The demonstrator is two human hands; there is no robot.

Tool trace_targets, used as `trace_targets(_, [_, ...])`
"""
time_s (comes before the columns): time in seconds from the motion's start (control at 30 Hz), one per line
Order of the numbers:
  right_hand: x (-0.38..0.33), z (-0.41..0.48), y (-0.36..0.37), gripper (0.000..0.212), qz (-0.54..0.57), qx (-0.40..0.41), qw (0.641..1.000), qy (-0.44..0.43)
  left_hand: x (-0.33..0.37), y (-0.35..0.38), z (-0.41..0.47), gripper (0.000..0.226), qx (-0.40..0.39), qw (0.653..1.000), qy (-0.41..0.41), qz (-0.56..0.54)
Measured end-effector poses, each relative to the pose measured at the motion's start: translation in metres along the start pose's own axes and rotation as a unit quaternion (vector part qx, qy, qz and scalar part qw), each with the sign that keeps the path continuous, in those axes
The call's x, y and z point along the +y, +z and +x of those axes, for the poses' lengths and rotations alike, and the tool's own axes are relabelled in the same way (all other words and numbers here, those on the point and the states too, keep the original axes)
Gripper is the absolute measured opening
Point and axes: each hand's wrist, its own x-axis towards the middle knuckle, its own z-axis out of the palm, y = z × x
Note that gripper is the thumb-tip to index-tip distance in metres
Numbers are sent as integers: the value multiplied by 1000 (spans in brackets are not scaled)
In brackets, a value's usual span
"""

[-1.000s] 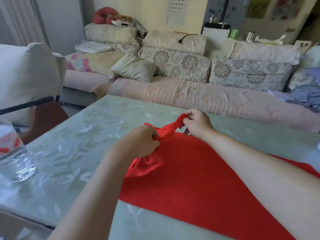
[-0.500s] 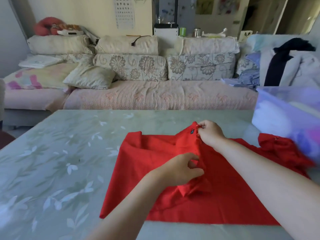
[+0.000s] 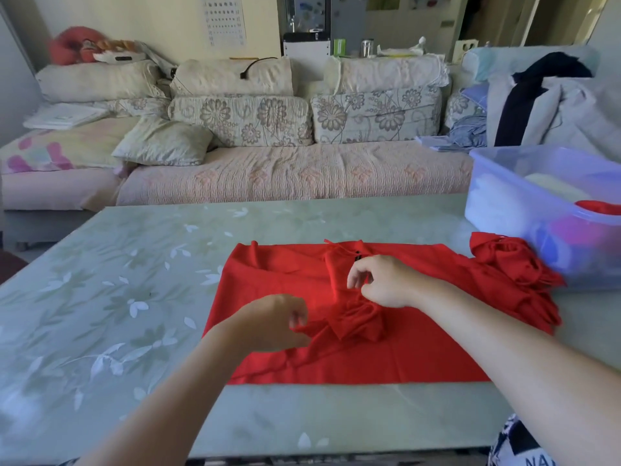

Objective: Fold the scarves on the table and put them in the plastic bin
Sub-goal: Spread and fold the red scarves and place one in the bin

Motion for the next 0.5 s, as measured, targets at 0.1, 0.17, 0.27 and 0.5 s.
trace_targets(0.1, [-16, -18, 8, 26, -17, -79, 996, -33, -8, 0, -22, 37, -30, 998, -17, 49])
trace_targets(0.17, [-16, -25, 15, 35, -97, -109, 988, -43, -14, 4, -35, 31, -26, 998, -17, 58])
trace_targets(0.27, [-10, -31, 17, 20, -132, -64, 988, -38, -21, 10, -50, 17, 13, 998, 0, 60])
trace_targets(0.5, [4, -50, -15, 16, -171, 20, 974, 145, -30, 15, -62, 18, 39, 998, 12, 43])
